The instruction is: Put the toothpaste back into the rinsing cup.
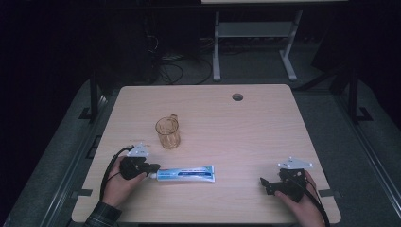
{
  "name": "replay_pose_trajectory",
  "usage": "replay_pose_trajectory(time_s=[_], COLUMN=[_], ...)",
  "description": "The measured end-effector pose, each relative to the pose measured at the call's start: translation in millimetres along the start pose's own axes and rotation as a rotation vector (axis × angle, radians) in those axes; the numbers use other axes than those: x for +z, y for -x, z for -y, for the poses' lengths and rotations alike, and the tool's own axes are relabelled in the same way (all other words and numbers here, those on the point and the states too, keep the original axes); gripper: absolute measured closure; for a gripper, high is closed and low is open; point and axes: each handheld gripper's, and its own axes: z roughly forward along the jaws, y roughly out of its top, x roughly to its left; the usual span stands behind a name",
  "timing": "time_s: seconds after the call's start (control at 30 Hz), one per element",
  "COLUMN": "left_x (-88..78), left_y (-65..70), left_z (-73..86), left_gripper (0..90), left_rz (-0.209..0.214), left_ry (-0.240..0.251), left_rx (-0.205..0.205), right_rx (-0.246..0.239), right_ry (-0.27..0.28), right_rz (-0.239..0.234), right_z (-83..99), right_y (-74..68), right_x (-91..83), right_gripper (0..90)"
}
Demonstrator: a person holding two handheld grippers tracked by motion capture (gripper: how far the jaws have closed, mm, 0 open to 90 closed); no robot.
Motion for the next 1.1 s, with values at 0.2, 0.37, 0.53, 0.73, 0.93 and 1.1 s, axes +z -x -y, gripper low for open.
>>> replay_pose_trajectory(time_s=[0.2,0.37,0.53,0.73,0.93,1.1], left_x=[-4.1,-6.5,-8.8,-10.6,-11.6,-12.6], left_y=[7.8,13.4,25.1,40.4,50.3,49.9], left_z=[6.5,10.3,15.9,19.6,20.5,20.6], left_gripper=[90.0,90.0,90.0,90.0,90.0,88.4], left_rz=[0.021,0.036,0.064,0.098,0.111,0.085], left_ry=[-0.007,-0.009,-0.006,-0.009,-0.011,-0.014], left_rx=[-0.003,-0.002,-0.003,0.015,0.033,0.008], right_rx=[0.000,0.001,0.002,0.000,0.000,0.001], right_ry=[0.000,0.000,-0.001,0.000,0.000,0.000], right_rz=[0.000,0.000,0.000,0.000,0.000,0.000], right_z=[0.0,0.0,0.0,0.0,0.0,0.0], right_y=[0.0,-0.1,-0.2,0.0,0.0,-0.1], right_x=[0.0,0.0,-0.1,0.0,0.0,0.0], right_gripper=[2.5,2.5,2.5,2.5,2.6,2.5])
